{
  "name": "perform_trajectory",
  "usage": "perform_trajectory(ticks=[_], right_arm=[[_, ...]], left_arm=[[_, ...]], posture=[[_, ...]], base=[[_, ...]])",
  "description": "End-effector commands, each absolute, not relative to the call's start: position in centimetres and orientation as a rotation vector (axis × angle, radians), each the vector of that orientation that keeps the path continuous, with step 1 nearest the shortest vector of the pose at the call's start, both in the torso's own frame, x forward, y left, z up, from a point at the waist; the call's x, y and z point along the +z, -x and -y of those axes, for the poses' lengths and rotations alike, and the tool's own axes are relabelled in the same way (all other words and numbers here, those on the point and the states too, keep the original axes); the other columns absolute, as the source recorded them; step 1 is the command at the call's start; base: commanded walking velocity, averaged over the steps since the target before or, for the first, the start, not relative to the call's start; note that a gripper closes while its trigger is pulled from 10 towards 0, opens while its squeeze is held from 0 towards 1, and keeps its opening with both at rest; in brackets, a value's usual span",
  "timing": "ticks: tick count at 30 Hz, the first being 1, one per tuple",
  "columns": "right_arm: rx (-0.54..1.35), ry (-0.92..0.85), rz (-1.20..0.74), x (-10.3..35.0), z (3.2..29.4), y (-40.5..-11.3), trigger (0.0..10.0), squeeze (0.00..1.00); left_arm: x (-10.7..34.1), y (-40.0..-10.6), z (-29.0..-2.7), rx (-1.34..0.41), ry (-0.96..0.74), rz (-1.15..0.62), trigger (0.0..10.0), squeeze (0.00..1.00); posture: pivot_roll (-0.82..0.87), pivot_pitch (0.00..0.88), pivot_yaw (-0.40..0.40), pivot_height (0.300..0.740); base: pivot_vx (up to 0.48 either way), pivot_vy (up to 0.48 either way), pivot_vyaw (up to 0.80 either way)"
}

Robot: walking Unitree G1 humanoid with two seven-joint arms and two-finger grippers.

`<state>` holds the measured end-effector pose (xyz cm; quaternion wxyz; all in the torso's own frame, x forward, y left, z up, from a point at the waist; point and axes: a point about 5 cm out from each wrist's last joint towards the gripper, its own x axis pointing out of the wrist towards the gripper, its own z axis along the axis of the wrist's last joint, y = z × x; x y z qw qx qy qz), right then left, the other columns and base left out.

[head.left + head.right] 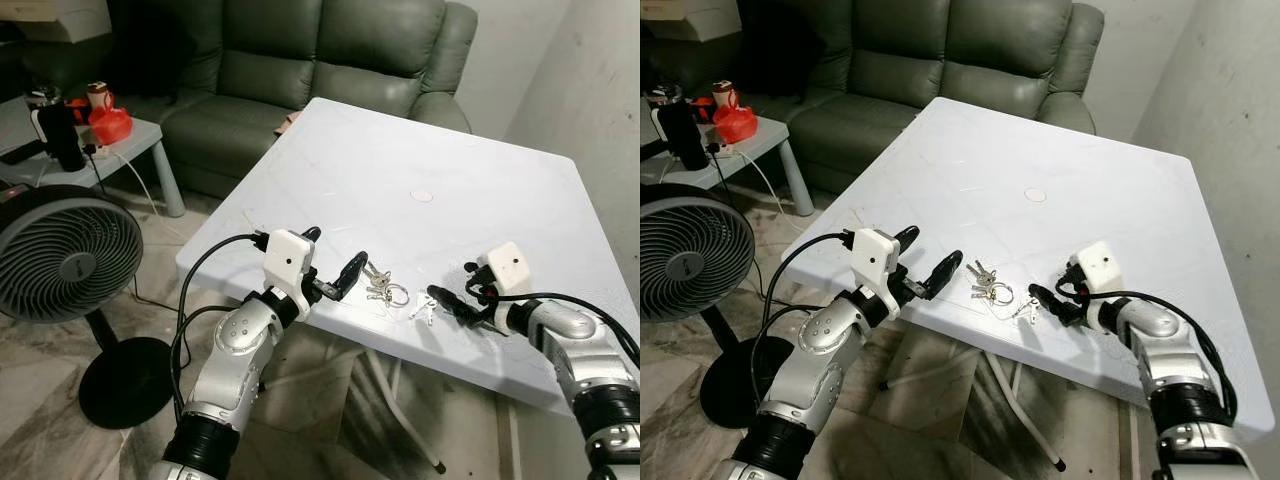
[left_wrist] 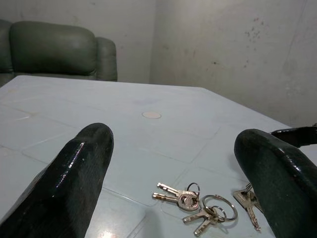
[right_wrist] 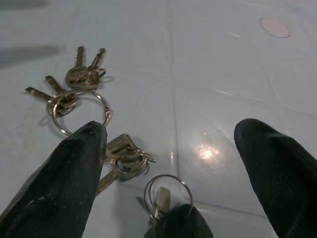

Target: Hang keys on a hook

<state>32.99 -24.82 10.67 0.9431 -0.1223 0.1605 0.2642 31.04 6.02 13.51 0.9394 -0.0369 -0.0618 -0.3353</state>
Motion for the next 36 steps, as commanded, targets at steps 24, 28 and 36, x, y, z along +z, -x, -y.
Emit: perform_trajectory(ticks=[24, 28, 36], right_arm=[[0.512, 0.287, -0.427, 10.6, 26.3, -33.2, 10.0, 0.00], [0.539, 0.292, -0.452, 10.0, 26.2, -32.8, 10.0, 0.00], [0.567, 0.272, -0.464, 9.7, 26.1, -32.5, 1.1, 0.00]], left_arm=[[14.1, -30.9, -5.7, -0.698, 0.078, 0.140, 10.0, 0.00], [14.1, -31.0, -5.6, -0.695, 0.078, 0.141, 10.0, 0.00], [14.1, -31.0, -5.7, -0.692, 0.076, 0.143, 10.0, 0.00]], posture=[[0.02, 0.000, -0.085, 0.740], [0.02, 0.000, -0.088, 0.740], [0.02, 0.000, -0.088, 0.740]], base=[[0.000, 0.000, 0.00], [0.000, 0.000, 0.00], [0.000, 0.000, 0.00]])
